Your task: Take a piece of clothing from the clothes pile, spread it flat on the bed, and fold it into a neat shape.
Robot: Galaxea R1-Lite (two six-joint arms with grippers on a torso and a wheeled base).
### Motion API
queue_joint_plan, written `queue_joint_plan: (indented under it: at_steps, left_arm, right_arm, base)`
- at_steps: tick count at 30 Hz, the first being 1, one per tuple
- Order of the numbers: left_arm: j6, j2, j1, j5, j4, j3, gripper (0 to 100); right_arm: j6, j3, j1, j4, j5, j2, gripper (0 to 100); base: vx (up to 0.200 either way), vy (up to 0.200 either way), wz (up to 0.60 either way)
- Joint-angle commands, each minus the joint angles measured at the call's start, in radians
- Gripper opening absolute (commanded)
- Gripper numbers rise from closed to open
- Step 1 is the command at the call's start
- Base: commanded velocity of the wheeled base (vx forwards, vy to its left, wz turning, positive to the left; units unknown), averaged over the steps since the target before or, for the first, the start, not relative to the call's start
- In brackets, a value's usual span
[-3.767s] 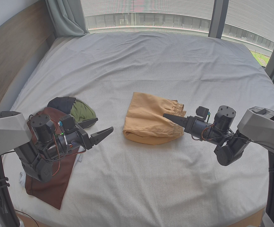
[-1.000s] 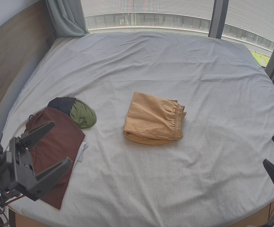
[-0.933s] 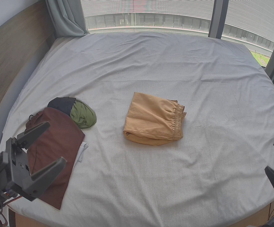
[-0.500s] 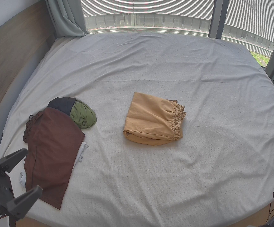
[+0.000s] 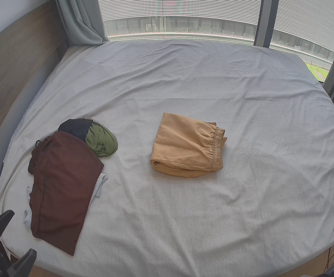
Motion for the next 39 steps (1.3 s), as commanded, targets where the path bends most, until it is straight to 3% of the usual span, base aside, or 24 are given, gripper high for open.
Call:
queue_joint_plan:
  at_steps: [1,3,7,11,13,17,20,26,32,35,39]
  left_arm:
    - [0.001,-0.154,0.051,-0.001,0.061,0.016,100]
    - [0.004,-0.186,0.071,-0.001,0.101,0.016,100]
    - [0.037,-0.241,0.093,-0.001,0.182,0.017,100]
    - [0.147,-0.353,0.143,0.027,0.427,0.016,100]
    - [0.176,-0.353,0.142,0.126,0.409,0.016,100]
    - [0.166,-0.353,0.142,0.324,0.417,0.014,100]
    - [0.139,-0.353,0.142,0.369,0.421,0.014,100]
    - [0.126,-0.353,0.142,0.455,0.427,0.013,100]
    - [0.196,-0.353,0.143,0.449,0.423,0.014,100]
    - [0.164,-0.351,0.137,0.413,0.504,0.013,100]
    - [0.17,-0.353,0.139,0.409,0.48,0.016,100]
  right_arm:
    - [-0.019,0.018,-0.03,0.01,-0.016,-0.013,100]
    - [-0.035,0.018,-0.095,0.051,0.008,-0.068,100]
    - [-0.032,0.018,-0.084,0.131,0.015,-0.09,100]
    - [-0.026,0.018,-0.082,0.163,0.013,-0.09,100]
    - [-0.04,0.018,-0.082,0.165,-0.012,-0.09,100]
    - [-0.037,0.018,-0.084,0.188,-0.17,-0.09,100]
    - [0.017,0.018,-0.082,0.206,-0.173,-0.09,100]
    - [0.015,0.018,-0.081,0.231,-0.16,-0.09,100]
    - [0.001,0.018,-0.082,0.235,-0.154,-0.09,100]
    - [-0.014,0.018,-0.082,0.235,-0.124,-0.09,100]
    - [-0.025,0.018,-0.082,0.235,-0.113,-0.09,100]
  base:
    - [0.0,0.0,0.0]
    - [0.0,0.0,0.0]
    - [0.0,0.0,0.0]
    - [0.0,0.0,0.0]
    - [0.0,0.0,0.0]
    - [0.0,0.0,0.0]
    - [0.0,0.0,0.0]
    - [0.0,0.0,0.0]
    - [0.0,0.0,0.0]
    - [0.0,0.0,0.0]
    - [0.0,0.0,0.0]
